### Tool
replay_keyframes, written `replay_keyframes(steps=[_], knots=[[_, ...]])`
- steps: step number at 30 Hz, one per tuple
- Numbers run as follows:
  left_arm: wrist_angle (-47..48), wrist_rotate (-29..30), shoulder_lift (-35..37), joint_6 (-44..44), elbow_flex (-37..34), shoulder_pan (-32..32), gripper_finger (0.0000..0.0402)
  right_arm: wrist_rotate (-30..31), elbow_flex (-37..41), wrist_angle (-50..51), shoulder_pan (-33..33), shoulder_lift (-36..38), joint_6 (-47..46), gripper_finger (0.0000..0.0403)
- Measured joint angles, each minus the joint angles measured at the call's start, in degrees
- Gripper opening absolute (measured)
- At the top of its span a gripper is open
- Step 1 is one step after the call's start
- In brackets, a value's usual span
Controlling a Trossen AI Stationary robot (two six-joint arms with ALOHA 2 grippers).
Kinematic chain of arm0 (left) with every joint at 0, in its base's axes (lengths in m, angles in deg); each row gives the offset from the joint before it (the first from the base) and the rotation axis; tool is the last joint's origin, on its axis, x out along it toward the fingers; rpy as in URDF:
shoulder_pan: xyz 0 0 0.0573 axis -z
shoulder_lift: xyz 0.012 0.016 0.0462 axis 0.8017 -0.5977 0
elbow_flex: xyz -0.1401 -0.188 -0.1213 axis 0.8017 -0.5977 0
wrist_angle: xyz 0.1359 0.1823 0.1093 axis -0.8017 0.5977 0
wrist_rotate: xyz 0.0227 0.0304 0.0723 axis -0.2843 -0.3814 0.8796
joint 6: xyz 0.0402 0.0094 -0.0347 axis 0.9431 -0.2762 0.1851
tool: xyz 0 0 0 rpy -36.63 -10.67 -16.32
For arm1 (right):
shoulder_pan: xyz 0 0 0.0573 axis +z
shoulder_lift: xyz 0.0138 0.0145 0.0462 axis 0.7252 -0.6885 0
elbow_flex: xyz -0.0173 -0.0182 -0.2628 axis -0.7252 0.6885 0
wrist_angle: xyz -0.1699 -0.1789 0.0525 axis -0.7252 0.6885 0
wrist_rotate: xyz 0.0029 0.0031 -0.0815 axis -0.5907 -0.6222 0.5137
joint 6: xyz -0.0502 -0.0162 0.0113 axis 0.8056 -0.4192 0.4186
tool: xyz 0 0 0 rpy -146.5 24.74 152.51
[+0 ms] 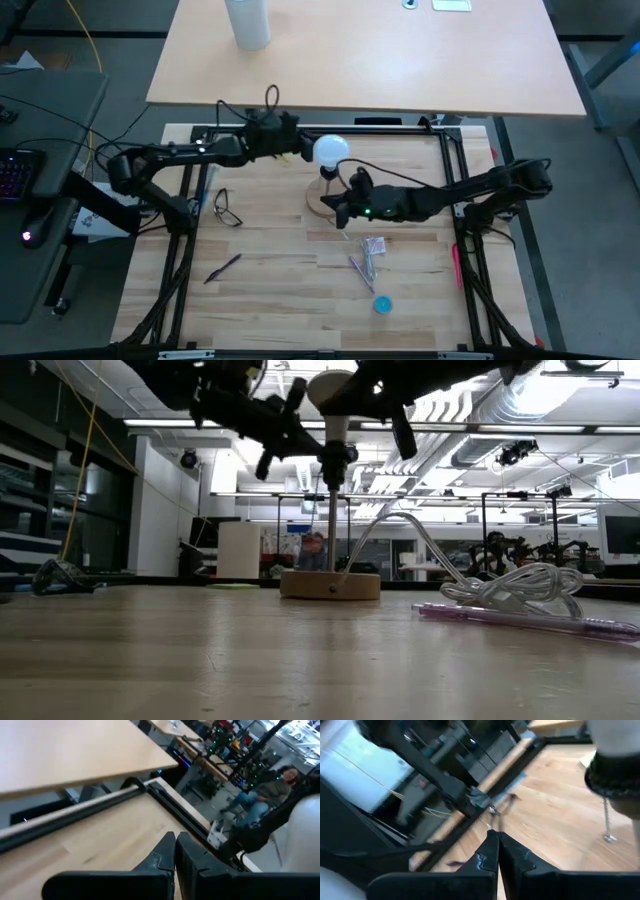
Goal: Screw lightbulb
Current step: Remove the lightbulb from the lamp
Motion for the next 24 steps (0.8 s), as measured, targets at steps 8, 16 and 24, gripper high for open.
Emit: replay_keyframes(steps=[8,16,24], knots=[[-3.39,-6.59,-7.60,-3.57,-0.01,2.45,0.0000,4.38,-4.14,8.56,0.65,-2.04,1.59,0.0000],[-3.35,-9.07,-7.91,-1.98,0.03,3.66,0.0000,5.67,-4.04,12.67,3.43,0.88,3.84,0.0000],[5.84,-14.47,-8.61,2.08,0.04,6.63,0.0000,8.63,-4.00,18.99,5.04,5.57,4.50,0.0000]])
